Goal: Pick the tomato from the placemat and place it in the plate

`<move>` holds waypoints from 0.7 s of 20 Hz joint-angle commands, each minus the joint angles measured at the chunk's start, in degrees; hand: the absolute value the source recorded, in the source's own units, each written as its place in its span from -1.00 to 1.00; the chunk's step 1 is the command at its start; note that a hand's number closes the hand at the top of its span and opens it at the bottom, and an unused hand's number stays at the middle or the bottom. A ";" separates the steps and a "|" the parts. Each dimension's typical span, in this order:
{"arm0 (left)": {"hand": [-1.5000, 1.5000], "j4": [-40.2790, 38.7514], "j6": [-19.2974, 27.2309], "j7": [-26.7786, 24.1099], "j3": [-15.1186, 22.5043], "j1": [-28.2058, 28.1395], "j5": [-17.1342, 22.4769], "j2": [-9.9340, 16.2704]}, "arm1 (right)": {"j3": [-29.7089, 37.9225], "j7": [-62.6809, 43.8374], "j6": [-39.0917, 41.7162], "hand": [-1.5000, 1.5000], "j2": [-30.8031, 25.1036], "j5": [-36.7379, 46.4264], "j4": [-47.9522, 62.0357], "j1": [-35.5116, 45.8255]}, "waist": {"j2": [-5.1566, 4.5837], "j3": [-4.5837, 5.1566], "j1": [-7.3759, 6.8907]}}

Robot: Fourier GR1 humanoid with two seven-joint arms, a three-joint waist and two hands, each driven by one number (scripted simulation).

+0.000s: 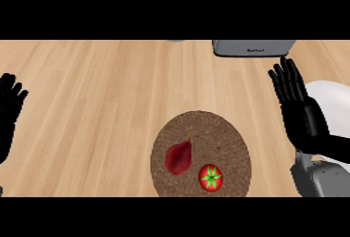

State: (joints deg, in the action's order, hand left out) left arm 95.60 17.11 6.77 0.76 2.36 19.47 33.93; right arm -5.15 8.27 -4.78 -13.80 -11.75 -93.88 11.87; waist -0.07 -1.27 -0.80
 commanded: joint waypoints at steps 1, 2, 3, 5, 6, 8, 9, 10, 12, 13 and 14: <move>0.00 0.02 1.41 1.00 4.12 -1.44 -3.98 -3.42 | 2.25 -0.74 1.74 1.00 -0.79 -0.91 3.03 3.52 | 0.02 1.25 0.56; 0.00 -4.96 -1.92 -0.26 4.50 -1.95 -0.92 -4.82 | 1.24 -2.85 -0.10 1.00 -0.79 -0.01 -1.34 2.21 | 0.01 1.32 1.14; 0.00 -4.27 -0.88 3.67 6.57 -1.94 -1.07 -5.53 | 4.17 -3.74 2.22 1.00 -4.08 -2.04 -1.97 3.29 | 0.03 1.28 1.41; 0.00 -8.42 -1.69 4.12 10.55 -4.35 -0.54 -9.39 | 4.79 -6.91 1.58 1.00 -6.47 -1.13 -4.33 4.56 | -0.10 1.39 2.24; 0.00 -11.75 -2.56 3.10 11.61 -5.82 -0.44 -10.80 | 4.95 -8.33 2.51 1.00 -8.16 -1.21 -6.04 4.89 | -0.12 1.48 2.67; 0.00 -8.59 -3.21 3.02 12.52 -6.60 1.22 -12.28 | 5.72 -8.01 -6.00 1.00 -15.97 16.92 1.12 -0.51 | -0.55 1.91 4.30; 0.00 -9.52 -3.76 4.18 12.51 -4.89 2.18 -12.95 | 7.40 -8.02 -11.00 1.00 -11.62 15.89 -0.32 -1.42 | -0.15 1.53 4.04; 0.00 -9.88 -3.53 2.76 13.83 -5.08 1.66 -15.00 | 5.29 -5.30 -14.57 -1.00 -6.70 17.24 -1.61 -5.64 | 0.02 1.39 3.52; 0.00 -8.68 -3.02 4.15 16.08 -5.99 -0.09 -15.81 | 5.49 -2.63 -15.88 -1.00 -3.05 15.13 -6.43 -9.77 | 0.25 1.26 2.05; 0.00 -12.87 -3.19 1.04 16.13 -4.86 -1.10 -17.58 | 3.98 0.91 -16.15 -1.00 -0.92 15.29 -8.53 -12.71 | 0.17 1.28 2.12; 0.00 -12.89 -3.44 2.60 15.29 -3.06 -1.20 -17.13 | 5.21 3.78 -14.37 -1.00 -1.52 13.83 -9.99 -16.82 | 0.17 1.26 1.90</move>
State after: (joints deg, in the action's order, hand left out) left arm 85.40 14.15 9.51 14.52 -2.13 19.30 19.51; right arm -0.40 6.35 -16.49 -18.66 1.65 -99.35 3.69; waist -0.03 0.13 1.70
